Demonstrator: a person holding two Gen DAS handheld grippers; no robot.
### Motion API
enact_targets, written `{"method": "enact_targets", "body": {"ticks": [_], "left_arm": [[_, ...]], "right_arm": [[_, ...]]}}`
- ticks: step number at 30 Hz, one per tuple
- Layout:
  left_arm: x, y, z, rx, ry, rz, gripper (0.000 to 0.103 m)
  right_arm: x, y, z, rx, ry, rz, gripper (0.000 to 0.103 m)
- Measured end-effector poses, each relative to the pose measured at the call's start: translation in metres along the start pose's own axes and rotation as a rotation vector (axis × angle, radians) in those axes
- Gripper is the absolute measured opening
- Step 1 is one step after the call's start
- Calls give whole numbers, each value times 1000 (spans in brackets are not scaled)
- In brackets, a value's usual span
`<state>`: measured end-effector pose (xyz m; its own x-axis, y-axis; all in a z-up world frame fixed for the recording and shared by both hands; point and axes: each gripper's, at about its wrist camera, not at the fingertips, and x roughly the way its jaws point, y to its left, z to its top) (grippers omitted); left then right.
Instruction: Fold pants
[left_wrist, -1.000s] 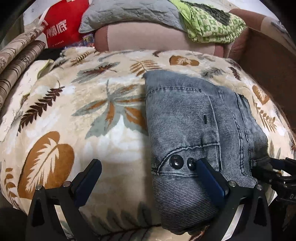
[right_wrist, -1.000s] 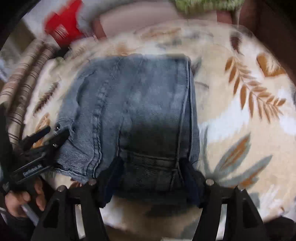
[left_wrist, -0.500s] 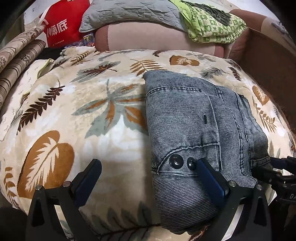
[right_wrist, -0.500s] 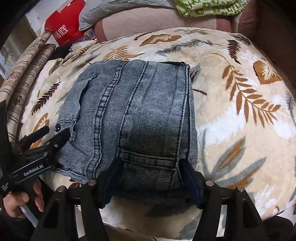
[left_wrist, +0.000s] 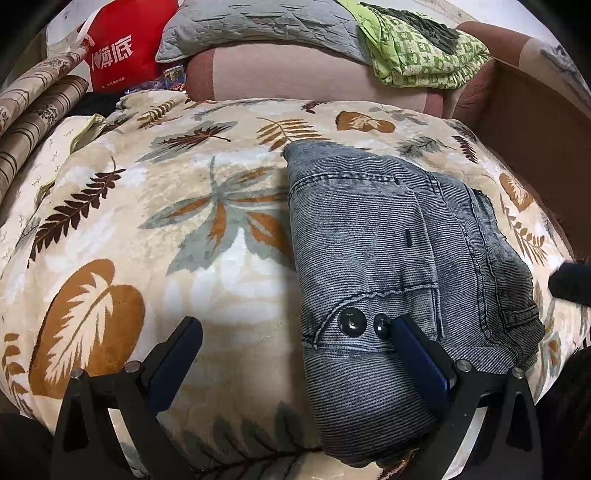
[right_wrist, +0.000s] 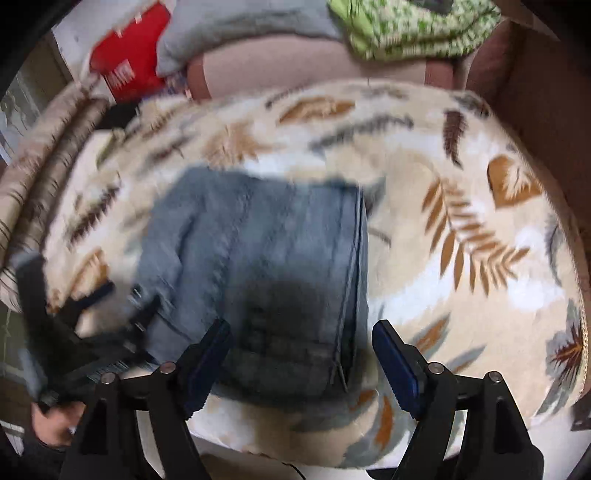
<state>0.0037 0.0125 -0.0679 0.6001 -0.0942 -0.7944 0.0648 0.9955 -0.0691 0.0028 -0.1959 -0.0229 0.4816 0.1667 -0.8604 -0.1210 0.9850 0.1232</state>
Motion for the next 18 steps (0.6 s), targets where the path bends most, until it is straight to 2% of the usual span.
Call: {"method": "enact_targets", "body": {"ticks": [2, 4, 5, 8, 10, 11, 12, 14, 16, 18], "left_arm": [[0, 0, 0, 1, -2, 0, 103], [0, 0, 0, -4, 0, -6, 103], [0, 0, 0, -8, 8, -19, 102], [-16, 10, 4, -67, -24, -74, 102], [-30, 23, 8, -151, -97, -119, 102], [-33, 28, 10, -183, -105, -134, 102], [-30, 33, 12, -219, -82, -162, 102], [-13, 37, 10, -273, 12, -232, 102], [4, 36, 6, -309, 101, -316, 102], [7, 34, 6, -316, 110, -355, 102]], "right_arm": [[6, 5, 1, -16, -3, 1, 82], [30, 9, -8, -39, 69, -24, 82], [50, 10, -18, -68, 133, -52, 82], [53, 6, -17, -38, 137, -26, 85], [40, 7, -2, -58, 124, -31, 85], [31, 10, 9, -81, 102, -51, 85], [24, 13, 22, -99, 86, -52, 85], [15, 24, 51, -117, 66, -22, 85], [17, 53, 92, -194, 89, 13, 85], [30, 84, 123, -282, 134, 42, 85]]}}
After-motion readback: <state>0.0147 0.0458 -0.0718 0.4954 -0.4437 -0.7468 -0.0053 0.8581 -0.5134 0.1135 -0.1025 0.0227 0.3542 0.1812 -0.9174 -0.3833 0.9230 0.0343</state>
